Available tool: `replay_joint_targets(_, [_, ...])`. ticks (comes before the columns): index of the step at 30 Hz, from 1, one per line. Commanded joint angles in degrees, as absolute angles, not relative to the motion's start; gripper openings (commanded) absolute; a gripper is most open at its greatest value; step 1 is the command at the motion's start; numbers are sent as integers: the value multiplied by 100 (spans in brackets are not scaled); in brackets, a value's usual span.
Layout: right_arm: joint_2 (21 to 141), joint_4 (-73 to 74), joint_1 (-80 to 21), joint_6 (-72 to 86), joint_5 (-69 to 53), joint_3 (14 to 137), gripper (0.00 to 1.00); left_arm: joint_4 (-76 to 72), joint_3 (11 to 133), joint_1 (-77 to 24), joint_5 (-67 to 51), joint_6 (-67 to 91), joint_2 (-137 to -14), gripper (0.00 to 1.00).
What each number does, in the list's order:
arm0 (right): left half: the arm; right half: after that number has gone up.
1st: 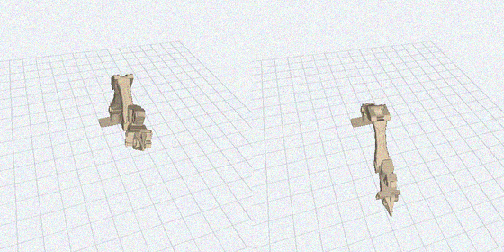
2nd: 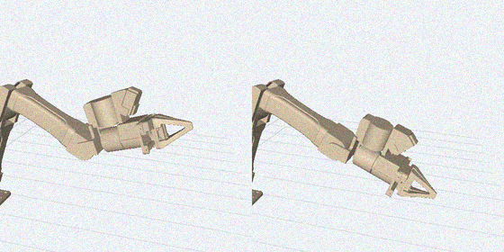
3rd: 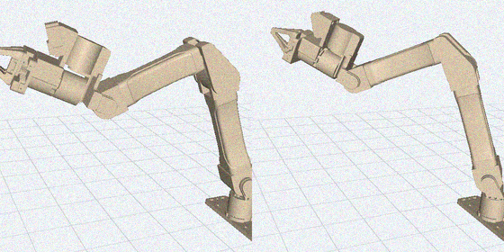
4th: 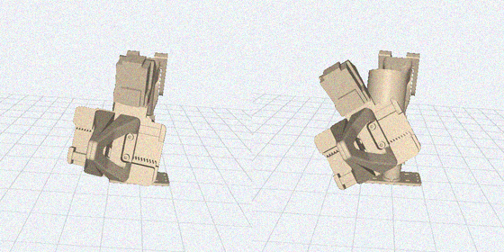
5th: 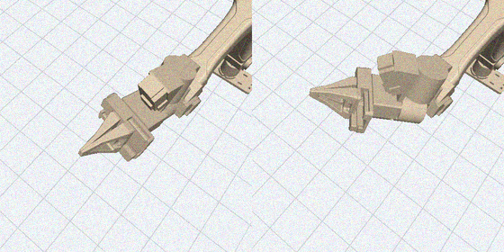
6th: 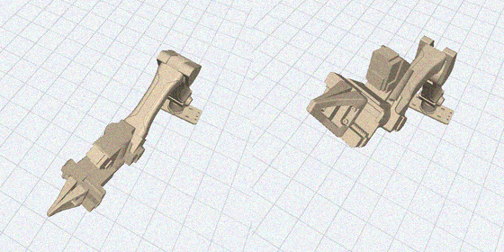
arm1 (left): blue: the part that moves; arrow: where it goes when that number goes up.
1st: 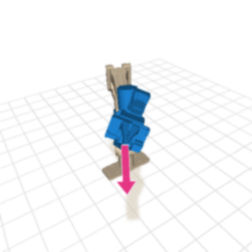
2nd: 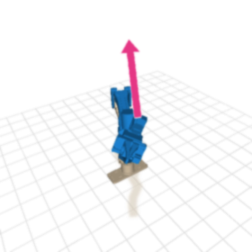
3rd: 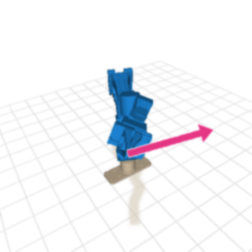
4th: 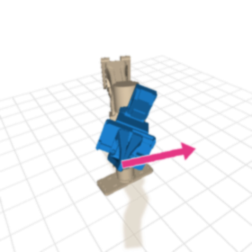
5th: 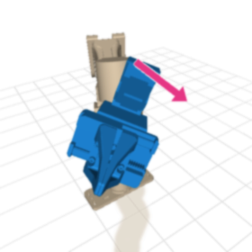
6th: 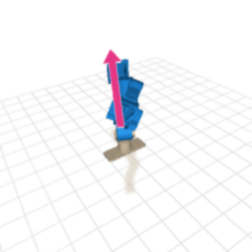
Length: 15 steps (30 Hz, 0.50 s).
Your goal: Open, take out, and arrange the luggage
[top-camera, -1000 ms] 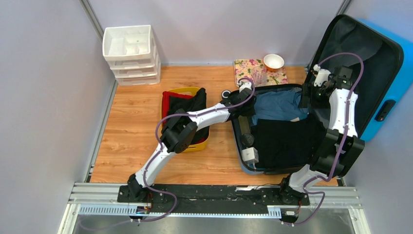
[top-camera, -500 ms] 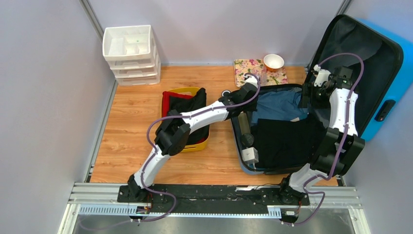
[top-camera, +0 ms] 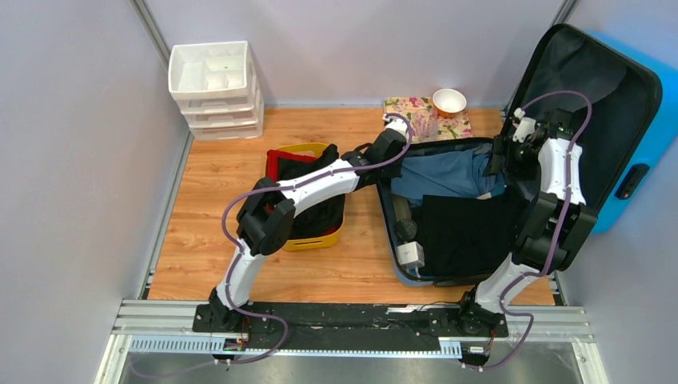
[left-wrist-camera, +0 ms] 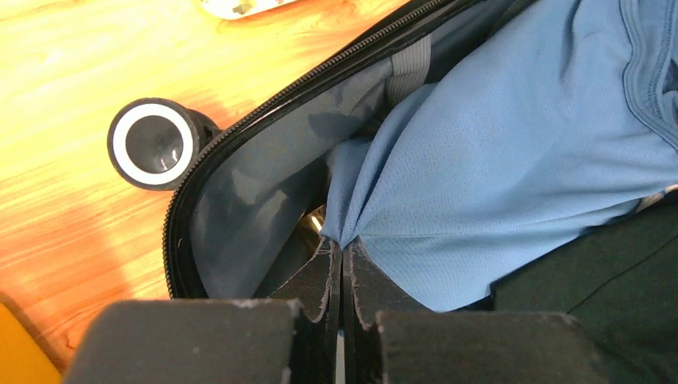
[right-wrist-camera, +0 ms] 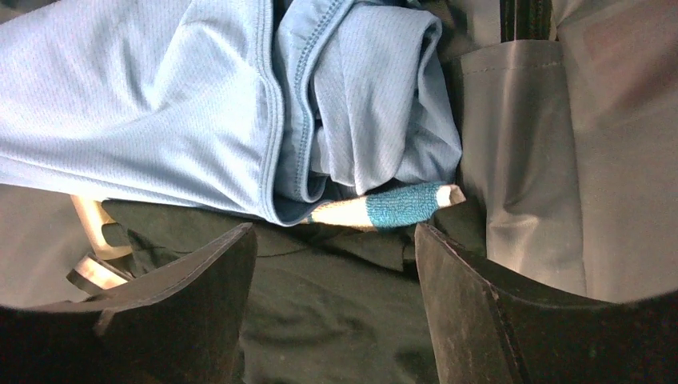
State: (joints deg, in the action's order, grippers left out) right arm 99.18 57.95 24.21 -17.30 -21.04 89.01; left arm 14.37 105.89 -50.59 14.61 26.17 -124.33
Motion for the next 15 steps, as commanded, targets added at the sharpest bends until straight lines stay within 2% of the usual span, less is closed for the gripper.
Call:
replay_joint_targets(1, [10185, 5572, 2452, -1441, -2215, 9245, 77, 1215, 10548, -5001, 1110, 2399, -12190, 0])
replay_joint_targets(9, [10661, 5063, 2408, -1301, -1837, 9299, 80, 896, 10670, -5036, 413, 2707, -12568, 1])
replay_joint_targets(15, [10854, 4422, 2136, -967, -1065, 9010, 82, 730, 10679, -5045, 334, 2698, -12674, 18])
